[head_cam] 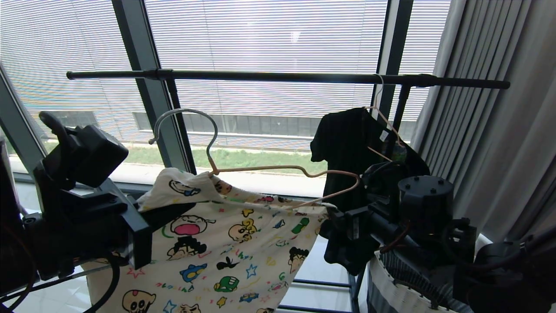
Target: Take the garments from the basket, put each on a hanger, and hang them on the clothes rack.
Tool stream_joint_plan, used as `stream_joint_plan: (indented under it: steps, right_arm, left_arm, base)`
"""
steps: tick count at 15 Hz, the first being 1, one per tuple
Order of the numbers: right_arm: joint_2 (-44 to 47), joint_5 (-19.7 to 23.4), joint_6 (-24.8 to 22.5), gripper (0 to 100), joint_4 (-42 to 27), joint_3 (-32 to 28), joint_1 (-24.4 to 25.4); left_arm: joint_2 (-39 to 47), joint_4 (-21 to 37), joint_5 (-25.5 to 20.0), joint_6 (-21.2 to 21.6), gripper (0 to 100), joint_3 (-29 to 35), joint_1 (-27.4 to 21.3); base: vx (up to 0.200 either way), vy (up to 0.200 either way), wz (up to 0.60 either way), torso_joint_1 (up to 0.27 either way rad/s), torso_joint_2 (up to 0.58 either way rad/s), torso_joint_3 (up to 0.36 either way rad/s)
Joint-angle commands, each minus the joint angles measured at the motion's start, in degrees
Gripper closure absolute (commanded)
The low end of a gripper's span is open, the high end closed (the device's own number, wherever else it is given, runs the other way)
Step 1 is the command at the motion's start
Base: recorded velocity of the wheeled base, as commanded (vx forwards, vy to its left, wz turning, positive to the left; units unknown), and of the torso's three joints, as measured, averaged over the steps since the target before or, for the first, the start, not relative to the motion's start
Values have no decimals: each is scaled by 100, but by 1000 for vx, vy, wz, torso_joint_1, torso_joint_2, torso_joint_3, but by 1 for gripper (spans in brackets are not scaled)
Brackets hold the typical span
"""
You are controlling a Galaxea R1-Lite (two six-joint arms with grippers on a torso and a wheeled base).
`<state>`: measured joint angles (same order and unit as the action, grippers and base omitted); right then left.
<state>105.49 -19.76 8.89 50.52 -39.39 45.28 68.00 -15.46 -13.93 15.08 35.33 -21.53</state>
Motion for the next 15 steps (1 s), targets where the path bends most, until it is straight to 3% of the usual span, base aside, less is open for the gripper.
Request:
stream_joint_plan:
  steps: [1, 6, 10, 13, 15]
  right_arm:
    - [-116, 7, -124, 0, 2, -8, -168]
    - [-160, 174, -353, 0, 2, -8, -423]
    - [-186, 218, -467, 0, 2, -34, -432]
    - [-292, 376, -599, 0, -51, -192, -414]
    - [-555, 491, -722, 0, -534, -526, -379]
  left_arm:
    - [29, -1, 31, 74, 100, -211, 17]
    - [3, -1, 31, 171, 100, -457, 70]
    - [-15, -1, -4, 373, 100, -588, 413]
    - [20, -1, 31, 918, 100, -958, 413]
    - [284, -10, 928, 988, 100, -1169, 386]
  base:
    - [0, 0, 0, 0, 0, 0]
    - [0, 0, 0, 0, 0, 0]
    - [0, 0, 0, 0, 0, 0]
    - [0, 0, 0, 0, 0, 0]
    - [0, 0, 0, 0, 0, 0]
